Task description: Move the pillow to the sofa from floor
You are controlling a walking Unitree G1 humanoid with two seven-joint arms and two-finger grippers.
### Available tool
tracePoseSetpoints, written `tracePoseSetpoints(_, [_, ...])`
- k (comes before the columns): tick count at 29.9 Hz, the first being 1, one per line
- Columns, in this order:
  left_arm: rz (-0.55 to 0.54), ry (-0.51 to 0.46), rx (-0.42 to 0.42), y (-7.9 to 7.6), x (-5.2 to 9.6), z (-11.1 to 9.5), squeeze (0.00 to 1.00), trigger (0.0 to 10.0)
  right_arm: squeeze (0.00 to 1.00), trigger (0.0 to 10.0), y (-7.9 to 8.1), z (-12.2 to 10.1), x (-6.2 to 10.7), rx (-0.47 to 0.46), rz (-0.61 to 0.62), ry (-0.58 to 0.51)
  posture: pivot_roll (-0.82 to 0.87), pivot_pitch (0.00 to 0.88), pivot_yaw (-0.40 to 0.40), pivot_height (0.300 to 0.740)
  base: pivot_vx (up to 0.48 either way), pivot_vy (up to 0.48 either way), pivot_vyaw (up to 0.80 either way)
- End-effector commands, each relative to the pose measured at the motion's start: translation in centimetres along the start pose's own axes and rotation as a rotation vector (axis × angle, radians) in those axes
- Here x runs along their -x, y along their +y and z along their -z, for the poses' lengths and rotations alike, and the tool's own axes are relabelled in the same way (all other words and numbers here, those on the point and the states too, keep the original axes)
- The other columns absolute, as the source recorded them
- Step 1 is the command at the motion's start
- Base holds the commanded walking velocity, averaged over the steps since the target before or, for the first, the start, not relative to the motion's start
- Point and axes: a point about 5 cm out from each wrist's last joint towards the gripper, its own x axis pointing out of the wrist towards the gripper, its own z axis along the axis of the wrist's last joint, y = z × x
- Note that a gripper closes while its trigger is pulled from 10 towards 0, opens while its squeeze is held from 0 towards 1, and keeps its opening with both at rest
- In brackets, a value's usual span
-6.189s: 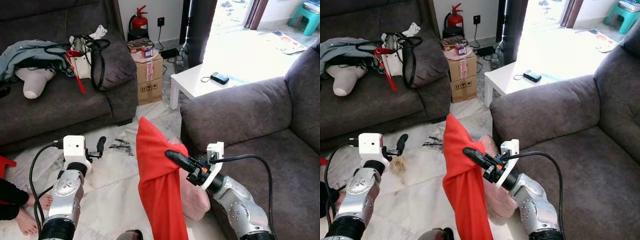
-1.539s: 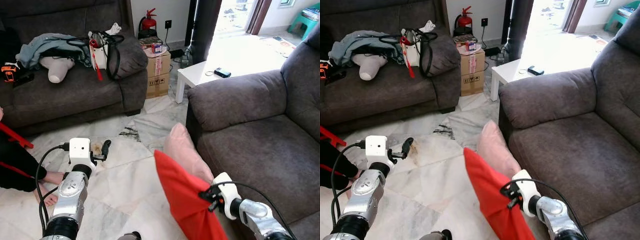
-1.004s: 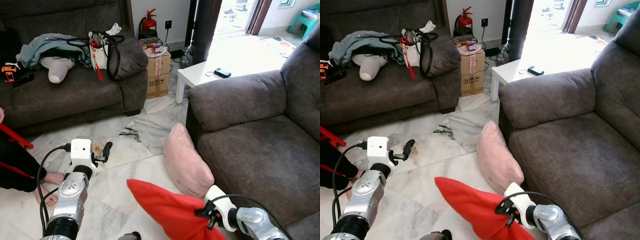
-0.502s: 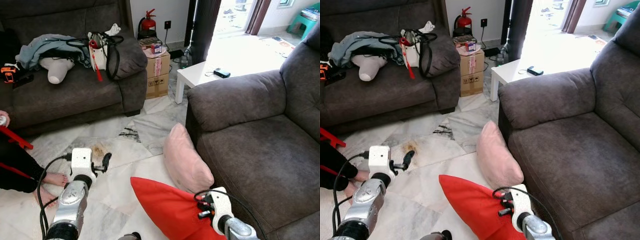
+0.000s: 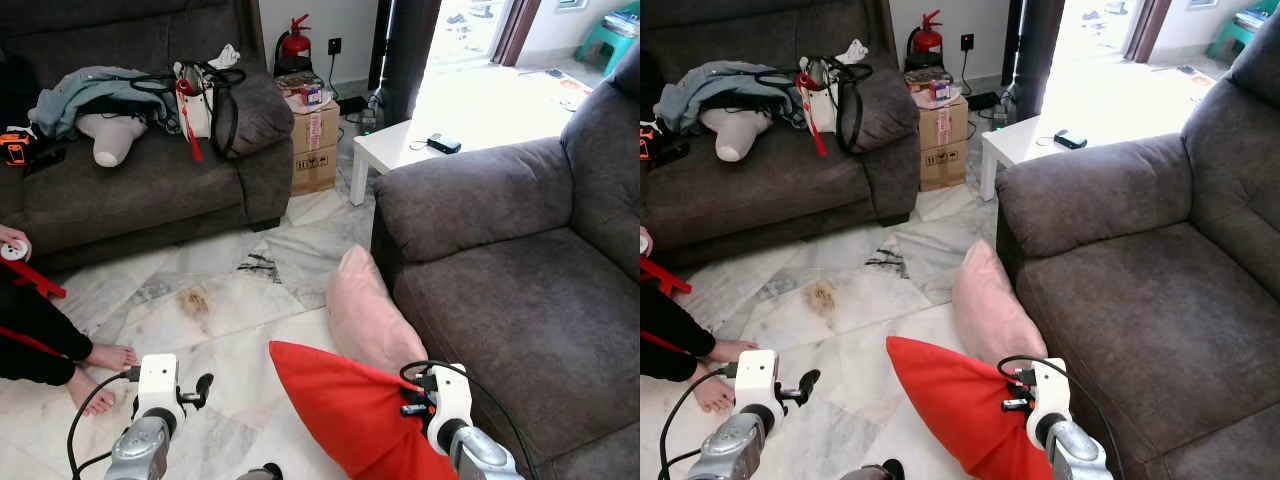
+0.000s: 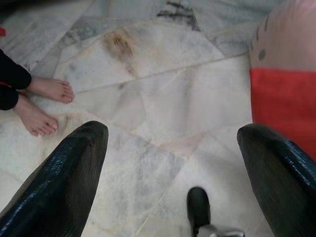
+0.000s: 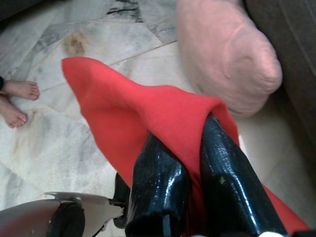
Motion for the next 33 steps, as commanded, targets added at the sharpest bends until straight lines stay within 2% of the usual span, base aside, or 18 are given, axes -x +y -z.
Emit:
tracePoseSetpoints(1, [-0.011,0.021,-0.007,0.4,0.3,0.6,0.00,10.0,0.00,10.0,0.1,-0.2,0.0,0.000,-0.034,-0.010,0.10,0.101,0.003,0.740,0.000,0.000,0.00])
tracePoseSetpoints(3, [-0.012,0.019,-0.004,0.4,0.3,0.6,0.00,10.0,0.00,10.0,0.4,0.0,0.0,0.022,-0.084,0.005,0.10,0.101,0.003,0.740,0.000,0.000,0.00])
tracePoseSetpoints(10, [-0.009,0.022,-0.004,0.5,0.4,0.8,0.00,10.0,0.00,10.0,1.6,0.2,0.4,0.132,-0.385,0.066,0.09,0.101,0.004,0.740,0.000,0.000,0.00])
tracePoseSetpoints(15, [-0.004,0.025,0.001,0.3,0.4,0.9,0.00,10.0,0.00,10.0,1.6,0.5,0.8,0.199,-0.459,0.117,0.09,0.101,0.003,0.740,0.000,0.000,0.00])
tracePoseSetpoints(22, [0.006,0.025,0.009,0.0,0.3,0.9,0.00,10.0,0.00,10.0,1.8,1.0,1.0,0.241,-0.515,0.168,0.09,0.100,0.003,0.740,0.000,0.000,0.00])
tracePoseSetpoints(23, [0.006,0.024,0.010,0.0,0.3,0.9,0.00,10.0,0.00,10.0,1.8,1.1,1.0,0.256,-0.515,0.175,0.09,0.100,0.003,0.740,0.000,0.000,0.00])
tracePoseSetpoints(26, [0.007,0.024,0.011,0.0,0.3,0.9,0.00,10.0,0.00,10.0,1.4,0.7,0.8,0.244,-0.415,0.126,0.09,0.100,0.003,0.740,0.000,0.000,0.00])
tracePoseSetpoints(28, [0.007,0.030,0.010,0.0,0.3,1.0,0.00,10.0,0.00,10.0,0.8,0.0,0.4,0.184,-0.288,0.064,0.09,0.100,0.004,0.740,0.000,0.000,0.00])
tracePoseSetpoints(30, [0.006,0.034,0.012,0.0,0.3,1.1,0.00,10.0,0.00,10.0,0.5,-0.2,0.3,0.144,-0.226,0.036,0.09,0.100,0.004,0.740,0.000,0.000,0.00])
tracePoseSetpoints(33, [0.003,0.056,0.013,0.0,0.5,1.6,0.00,10.0,0.00,10.0,0.3,0.3,0.3,0.023,-0.124,0.009,0.09,0.099,0.003,0.740,0.000,0.000,0.00])
